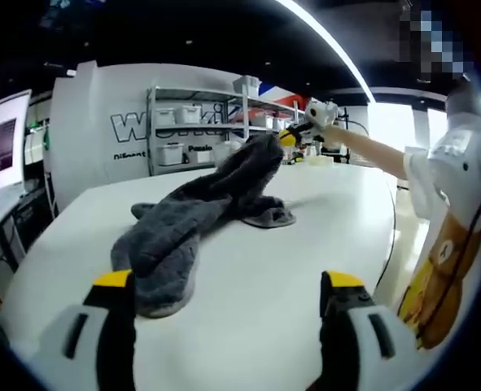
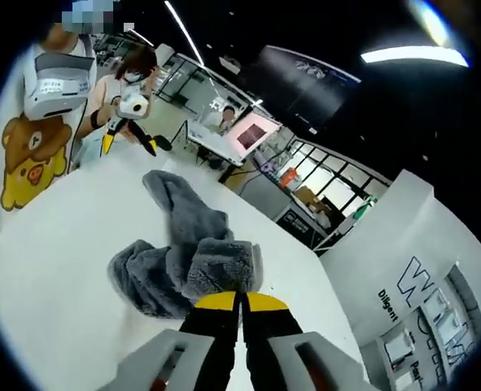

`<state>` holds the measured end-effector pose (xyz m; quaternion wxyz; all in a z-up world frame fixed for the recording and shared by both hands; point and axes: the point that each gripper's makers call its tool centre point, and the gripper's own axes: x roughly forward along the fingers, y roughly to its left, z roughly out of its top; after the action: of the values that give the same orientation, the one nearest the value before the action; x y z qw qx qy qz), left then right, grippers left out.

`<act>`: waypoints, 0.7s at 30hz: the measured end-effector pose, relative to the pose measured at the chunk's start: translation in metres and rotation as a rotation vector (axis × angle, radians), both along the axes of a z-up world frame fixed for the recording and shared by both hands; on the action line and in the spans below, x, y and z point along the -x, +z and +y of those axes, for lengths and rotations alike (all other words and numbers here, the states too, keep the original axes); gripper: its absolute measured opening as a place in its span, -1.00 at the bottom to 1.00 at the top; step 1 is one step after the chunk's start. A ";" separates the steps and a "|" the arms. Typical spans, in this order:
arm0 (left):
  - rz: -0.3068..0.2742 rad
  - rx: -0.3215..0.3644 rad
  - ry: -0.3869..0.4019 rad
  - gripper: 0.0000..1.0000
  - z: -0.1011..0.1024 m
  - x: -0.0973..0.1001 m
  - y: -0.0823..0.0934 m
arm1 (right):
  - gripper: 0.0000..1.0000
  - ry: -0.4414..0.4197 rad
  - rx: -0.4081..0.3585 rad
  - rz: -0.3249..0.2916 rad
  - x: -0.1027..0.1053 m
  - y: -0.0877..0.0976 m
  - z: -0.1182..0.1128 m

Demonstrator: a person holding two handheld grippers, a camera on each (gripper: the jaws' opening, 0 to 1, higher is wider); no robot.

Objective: Fold the towel on the table until its edges align and the towel forms a compact rectangular stack.

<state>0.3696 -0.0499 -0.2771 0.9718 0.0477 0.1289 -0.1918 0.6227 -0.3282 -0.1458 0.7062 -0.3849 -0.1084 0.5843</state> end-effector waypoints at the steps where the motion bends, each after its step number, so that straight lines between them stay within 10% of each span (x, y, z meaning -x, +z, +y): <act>1: 0.000 0.000 -0.001 0.97 -0.001 0.000 0.000 | -0.98 0.002 -0.028 -0.013 0.002 0.010 0.000; 21: -0.010 0.008 -0.001 0.97 -0.001 0.005 0.000 | -0.98 -0.073 -0.227 -0.246 0.012 0.124 -0.001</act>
<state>0.3651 -0.0506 -0.2766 0.9725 0.0448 0.1230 -0.1928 0.6109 -0.3292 -0.0214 0.7473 -0.3749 -0.2455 0.4906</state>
